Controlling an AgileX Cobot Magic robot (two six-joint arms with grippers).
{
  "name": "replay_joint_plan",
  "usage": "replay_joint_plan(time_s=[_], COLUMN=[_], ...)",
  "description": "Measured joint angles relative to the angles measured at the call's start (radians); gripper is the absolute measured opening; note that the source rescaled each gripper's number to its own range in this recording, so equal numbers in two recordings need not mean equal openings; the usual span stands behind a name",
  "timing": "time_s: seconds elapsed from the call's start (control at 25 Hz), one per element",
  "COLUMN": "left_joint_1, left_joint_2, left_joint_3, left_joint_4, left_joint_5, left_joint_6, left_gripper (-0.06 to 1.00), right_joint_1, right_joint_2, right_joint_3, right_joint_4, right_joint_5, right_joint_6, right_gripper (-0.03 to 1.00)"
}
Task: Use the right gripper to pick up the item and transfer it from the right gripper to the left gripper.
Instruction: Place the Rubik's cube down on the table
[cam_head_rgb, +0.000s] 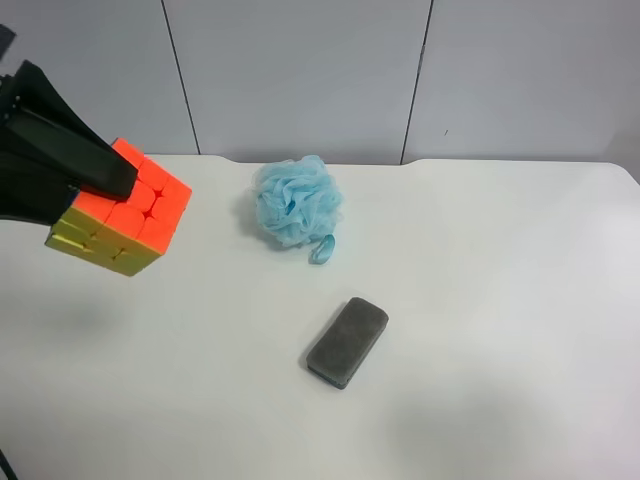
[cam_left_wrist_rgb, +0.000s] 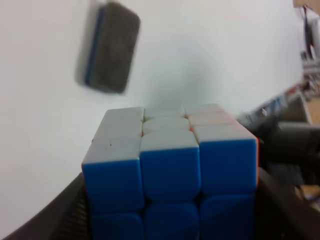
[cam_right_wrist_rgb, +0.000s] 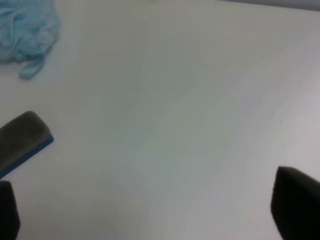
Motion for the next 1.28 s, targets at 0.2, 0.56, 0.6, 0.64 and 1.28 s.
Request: replay_joint_plan(time_s=[0.2, 0.56, 0.6, 0.64, 1.28], left_joint_1=[0.000, 0.000, 0.000, 0.000, 0.000], left_joint_2=[0.064, 0.338, 0.371, 0.402, 0.731], left_joint_3=[0.000, -0.001, -0.001, -0.001, -0.001], left_joint_4=[0.204, 0.475, 0.498, 0.523, 0.843], left_joint_5=[-0.126, -0.372, -0.400, -0.434, -0.718], left_joint_6=[-0.034, -0.097, -0.098, -0.099, -0.178], left_gripper=[0.02, 0.02, 0.02, 0.02, 0.02], right_joint_1=[0.000, 0.000, 0.000, 0.000, 0.000], right_joint_2=[0.000, 0.000, 0.000, 0.000, 0.000], right_joint_3=[0.000, 0.000, 0.000, 0.000, 0.000], right_joint_4=[0.001, 0.001, 0.001, 0.001, 0.001], right_joint_5=[0.000, 0.000, 0.000, 0.000, 0.000], right_joint_6=[0.000, 0.000, 0.000, 0.000, 0.000], right_gripper=[1.00, 1.00, 1.00, 1.00, 1.00])
